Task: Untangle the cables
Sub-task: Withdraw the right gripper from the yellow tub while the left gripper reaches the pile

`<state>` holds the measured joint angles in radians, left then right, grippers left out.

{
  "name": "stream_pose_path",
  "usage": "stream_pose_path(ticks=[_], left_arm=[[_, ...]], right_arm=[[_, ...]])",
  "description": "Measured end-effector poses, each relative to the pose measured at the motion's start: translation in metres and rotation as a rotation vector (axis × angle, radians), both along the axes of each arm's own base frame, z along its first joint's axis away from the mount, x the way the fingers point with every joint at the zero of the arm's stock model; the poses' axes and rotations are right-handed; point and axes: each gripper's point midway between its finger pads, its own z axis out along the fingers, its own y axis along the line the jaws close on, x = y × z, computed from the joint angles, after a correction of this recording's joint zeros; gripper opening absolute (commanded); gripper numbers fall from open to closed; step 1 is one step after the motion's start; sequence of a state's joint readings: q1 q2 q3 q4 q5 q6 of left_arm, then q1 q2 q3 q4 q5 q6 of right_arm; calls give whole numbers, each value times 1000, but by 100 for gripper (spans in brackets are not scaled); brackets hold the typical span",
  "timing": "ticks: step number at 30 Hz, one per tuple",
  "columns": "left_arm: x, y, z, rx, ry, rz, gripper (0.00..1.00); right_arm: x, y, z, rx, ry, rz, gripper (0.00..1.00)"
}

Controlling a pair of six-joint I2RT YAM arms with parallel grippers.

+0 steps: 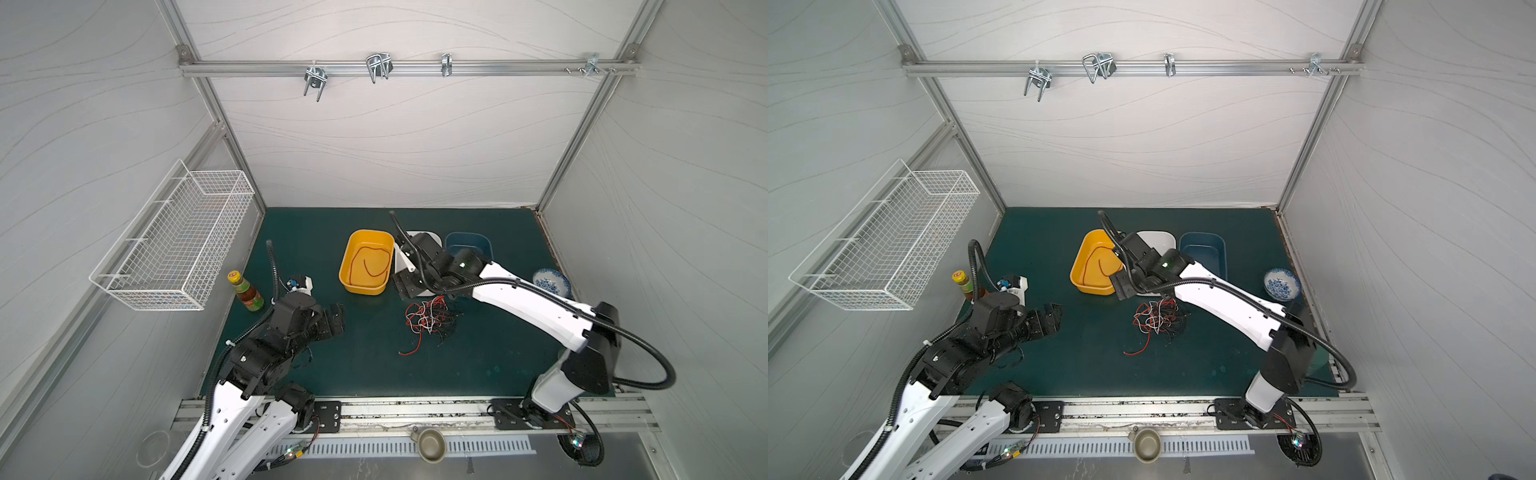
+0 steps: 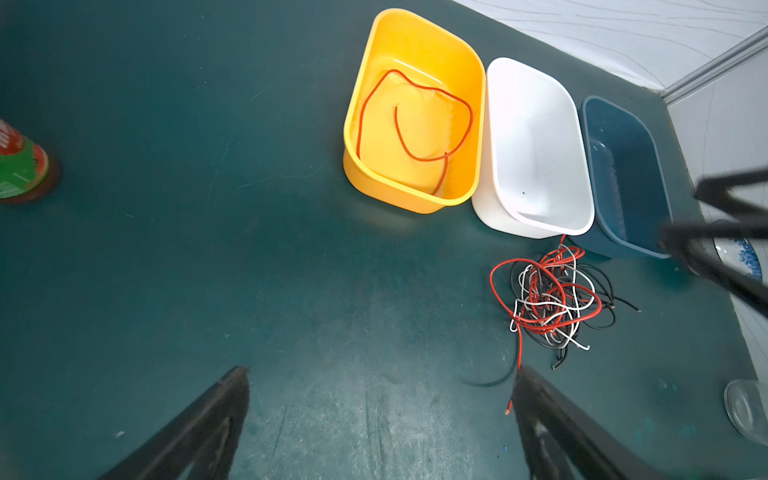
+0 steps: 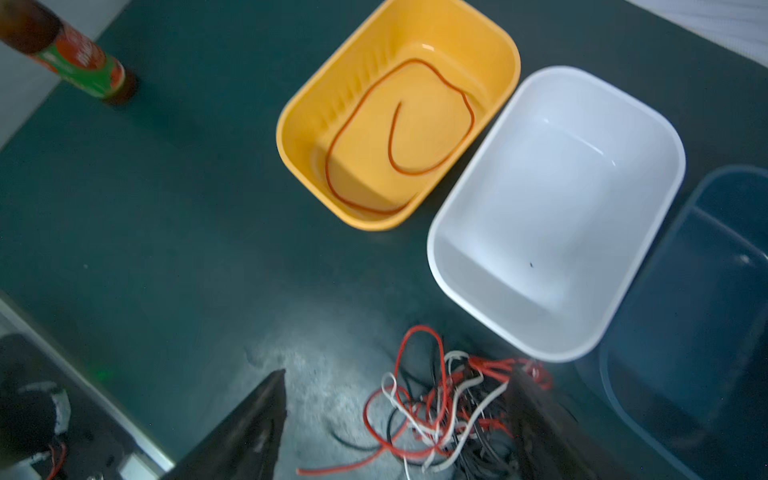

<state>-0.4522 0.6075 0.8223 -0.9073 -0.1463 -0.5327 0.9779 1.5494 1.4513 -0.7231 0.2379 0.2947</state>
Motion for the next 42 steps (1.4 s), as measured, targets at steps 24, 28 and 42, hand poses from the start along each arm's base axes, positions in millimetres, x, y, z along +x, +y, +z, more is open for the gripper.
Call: stream_pose_path(ticks=[24, 28, 42], left_arm=[[-2, -103, -42, -25, 199, -402, 98], [-4, -128, -60, 40, 242, -469, 98], [30, -199, -69, 123, 215, -579, 88]], right_arm=[[-84, -199, 27, 58, -217, -179, 99], [-89, -216, 27, 84, -268, -201, 99], [-92, -234, 29, 127, -321, -260, 99]])
